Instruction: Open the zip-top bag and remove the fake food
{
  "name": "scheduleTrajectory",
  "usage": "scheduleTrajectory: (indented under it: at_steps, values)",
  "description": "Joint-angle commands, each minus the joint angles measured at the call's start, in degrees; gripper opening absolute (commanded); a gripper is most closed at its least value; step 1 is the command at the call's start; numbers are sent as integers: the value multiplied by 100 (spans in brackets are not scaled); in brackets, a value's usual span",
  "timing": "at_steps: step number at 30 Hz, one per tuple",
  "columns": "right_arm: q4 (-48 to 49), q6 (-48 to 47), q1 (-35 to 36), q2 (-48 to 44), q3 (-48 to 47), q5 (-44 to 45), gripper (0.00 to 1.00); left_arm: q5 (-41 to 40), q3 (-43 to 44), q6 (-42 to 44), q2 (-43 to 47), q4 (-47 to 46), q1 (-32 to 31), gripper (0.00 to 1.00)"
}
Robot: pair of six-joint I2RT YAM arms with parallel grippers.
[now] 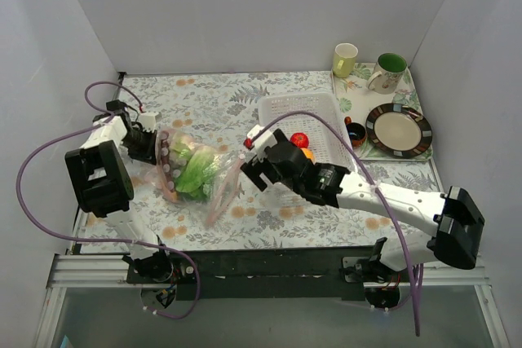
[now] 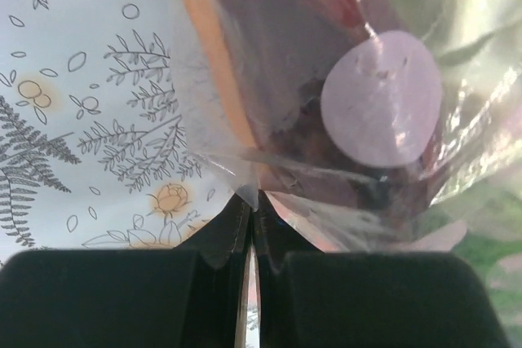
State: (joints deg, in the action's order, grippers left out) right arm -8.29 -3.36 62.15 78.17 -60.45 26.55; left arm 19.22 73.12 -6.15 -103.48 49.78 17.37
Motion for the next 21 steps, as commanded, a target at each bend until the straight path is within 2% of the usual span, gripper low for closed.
scheduleTrajectory:
  at_steps: [1, 5, 12, 15, 16, 18, 19, 21]
  values:
    - [1292, 79, 236, -57, 718, -1402, 97, -384, 71, -158, -242, -477, -137, 0]
    - [1664, 134, 394, 417, 631, -2082, 89, -673, 0, -264, -558, -610, -277, 0]
    - [2078, 133, 535, 1304, -19, -2882, 77, -780, -228, -246, -463, -627, -427, 0]
    - [1946, 160, 561, 1420, -336, -3067, 66, -850, -333, -193, -384, -636, -418, 0]
    - [1954, 195, 614, 1377, -354, -3120, 58, -867, -351, -176, -366, -654, -418, 0]
    - [2129, 212, 693, 1175, -240, -3365, 49, -885, -421, -141, -339, -671, -418, 0]
    - [2148, 212, 771, 1122, -222, -3445, 35, -911, -422, -132, -339, -680, -418, 0]
    - [2017, 221, 816, 1078, -257, -3751, 15, -920, -430, -140, -366, -662, -427, 0]
